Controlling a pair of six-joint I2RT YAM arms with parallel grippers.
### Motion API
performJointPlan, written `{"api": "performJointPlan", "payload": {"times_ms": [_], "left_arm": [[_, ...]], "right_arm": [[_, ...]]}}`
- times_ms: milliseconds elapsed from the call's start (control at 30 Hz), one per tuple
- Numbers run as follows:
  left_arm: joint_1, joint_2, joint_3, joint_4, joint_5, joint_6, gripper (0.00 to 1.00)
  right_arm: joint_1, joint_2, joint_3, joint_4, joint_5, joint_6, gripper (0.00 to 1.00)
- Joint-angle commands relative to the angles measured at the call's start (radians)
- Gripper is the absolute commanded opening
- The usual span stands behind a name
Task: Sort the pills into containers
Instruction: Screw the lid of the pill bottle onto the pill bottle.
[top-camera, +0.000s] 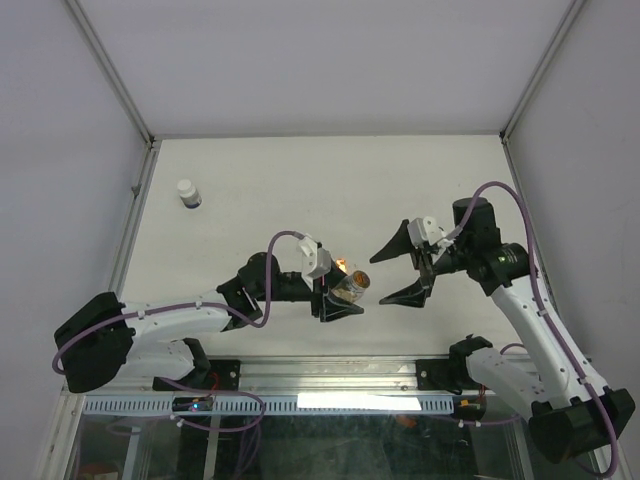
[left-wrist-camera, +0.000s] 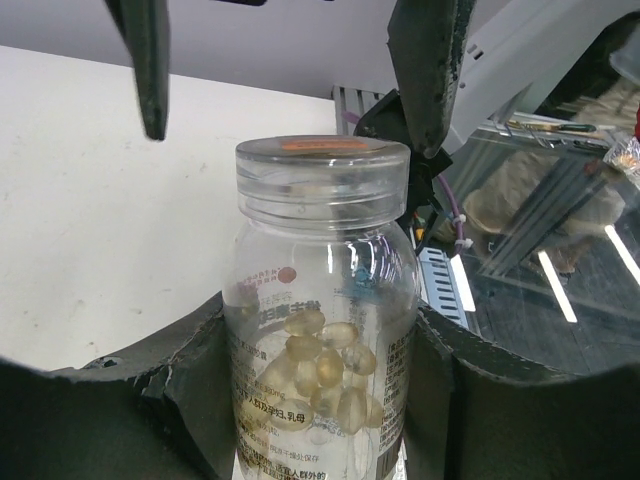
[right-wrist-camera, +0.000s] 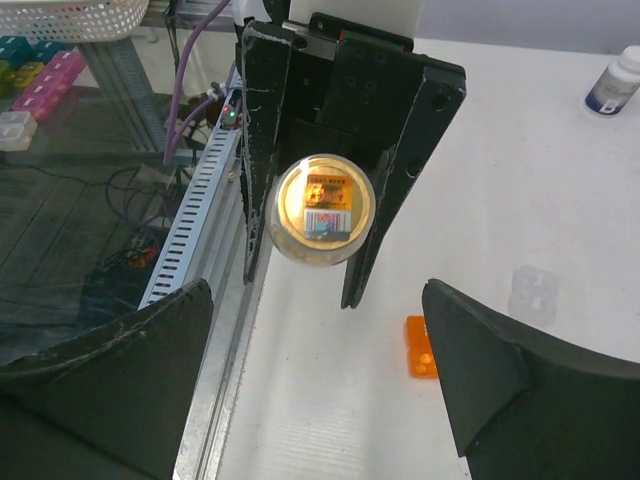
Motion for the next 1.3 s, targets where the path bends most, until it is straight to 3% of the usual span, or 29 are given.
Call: {"api": "performJointPlan", "payload": {"times_ms": [0, 800, 1133, 1267], "left_arm": [[-0.036, 0.05, 0.064, 0.069, 0.021, 0.055, 0.0], [-0.077, 0.152, 0.102, 0.09, -0.03, 0.034, 0.0], [-0.077, 0.175, 0.119, 0.09, -0.074, 0.013, 0.0], [-0.077, 0.181, 0.109, 0.12, -0.163, -0.032, 0.0]], "right_arm": [[0.034, 0.019, 0.063, -0.06, 0.043, -0.059, 0.88], [0.079, 0.002, 0.0, 0.013, 0.099, 0.08, 0.64], [0.093, 0.013, -0.002, 0.025, 0.119, 0.118, 0.41], [0.095, 0.032, 0.0, 0.081, 0.175, 0.259, 0.3]]}}
